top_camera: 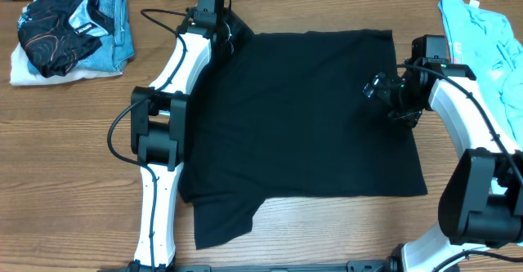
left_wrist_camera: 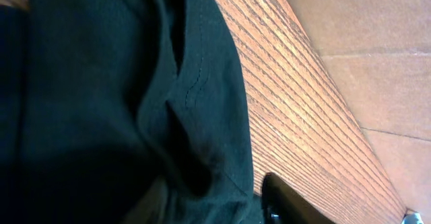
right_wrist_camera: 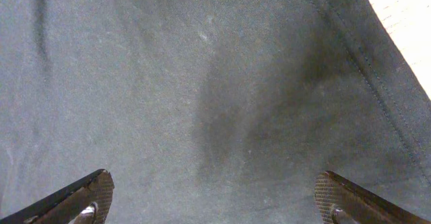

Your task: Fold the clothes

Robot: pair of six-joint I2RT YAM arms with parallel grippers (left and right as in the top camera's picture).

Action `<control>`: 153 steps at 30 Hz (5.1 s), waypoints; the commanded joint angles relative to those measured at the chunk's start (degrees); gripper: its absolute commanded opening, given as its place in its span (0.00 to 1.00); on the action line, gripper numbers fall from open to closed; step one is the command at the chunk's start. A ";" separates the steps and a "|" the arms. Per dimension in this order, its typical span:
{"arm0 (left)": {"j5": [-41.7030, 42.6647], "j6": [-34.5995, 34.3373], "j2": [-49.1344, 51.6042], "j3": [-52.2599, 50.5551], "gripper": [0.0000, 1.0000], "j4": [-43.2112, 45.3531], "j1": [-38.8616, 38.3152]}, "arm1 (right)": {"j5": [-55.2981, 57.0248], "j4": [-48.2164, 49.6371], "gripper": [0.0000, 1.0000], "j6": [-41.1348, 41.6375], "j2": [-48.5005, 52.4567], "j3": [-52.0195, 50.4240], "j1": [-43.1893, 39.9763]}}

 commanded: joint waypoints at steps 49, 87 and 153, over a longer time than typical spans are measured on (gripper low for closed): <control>2.14 0.04 2.40 9.11 0.62 -10.29 0.98 | 0.48 1.05 1.00 -0.37 0.07 0.37 0.17; -1.36 -0.04 4.22 9.03 0.44 -10.75 1.46 | 0.52 0.22 1.00 -0.39 0.07 0.33 0.17; -3.34 -0.28 4.24 8.22 0.43 -11.37 1.09 | 0.48 0.17 1.00 -0.37 0.07 0.33 0.17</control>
